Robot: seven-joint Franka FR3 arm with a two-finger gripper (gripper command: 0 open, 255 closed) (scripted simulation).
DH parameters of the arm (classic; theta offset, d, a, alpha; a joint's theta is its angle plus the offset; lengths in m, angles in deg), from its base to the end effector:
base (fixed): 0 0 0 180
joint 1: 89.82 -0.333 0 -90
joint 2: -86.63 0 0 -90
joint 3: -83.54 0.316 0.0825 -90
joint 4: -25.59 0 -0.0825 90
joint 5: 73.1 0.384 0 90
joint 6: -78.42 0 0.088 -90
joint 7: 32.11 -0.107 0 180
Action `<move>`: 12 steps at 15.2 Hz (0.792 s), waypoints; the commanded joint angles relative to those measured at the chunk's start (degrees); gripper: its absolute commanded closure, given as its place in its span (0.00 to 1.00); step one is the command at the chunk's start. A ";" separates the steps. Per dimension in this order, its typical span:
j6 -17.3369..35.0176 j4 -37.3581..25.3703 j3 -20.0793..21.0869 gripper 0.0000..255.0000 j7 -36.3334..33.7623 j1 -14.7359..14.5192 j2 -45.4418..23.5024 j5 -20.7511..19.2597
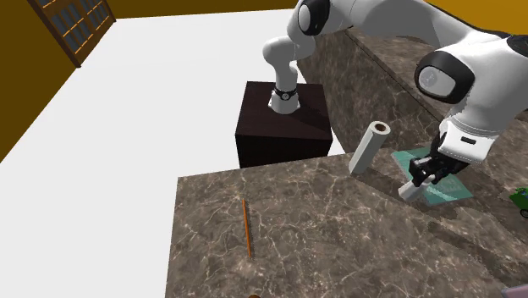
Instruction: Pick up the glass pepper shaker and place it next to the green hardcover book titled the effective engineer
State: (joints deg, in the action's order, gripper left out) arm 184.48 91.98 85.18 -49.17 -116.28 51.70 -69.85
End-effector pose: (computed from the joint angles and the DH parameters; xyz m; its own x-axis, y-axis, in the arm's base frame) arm 0.6515 0.3464 0.4513 0.9838 0.1696 0.0574 0.1744 -0.9803 -0.0929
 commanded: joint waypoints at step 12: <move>7.67 4.59 0.15 1.00 -0.65 -0.89 -2.97 -0.10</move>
State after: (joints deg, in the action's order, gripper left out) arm 191.34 95.87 85.33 -49.87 -117.18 48.80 -69.97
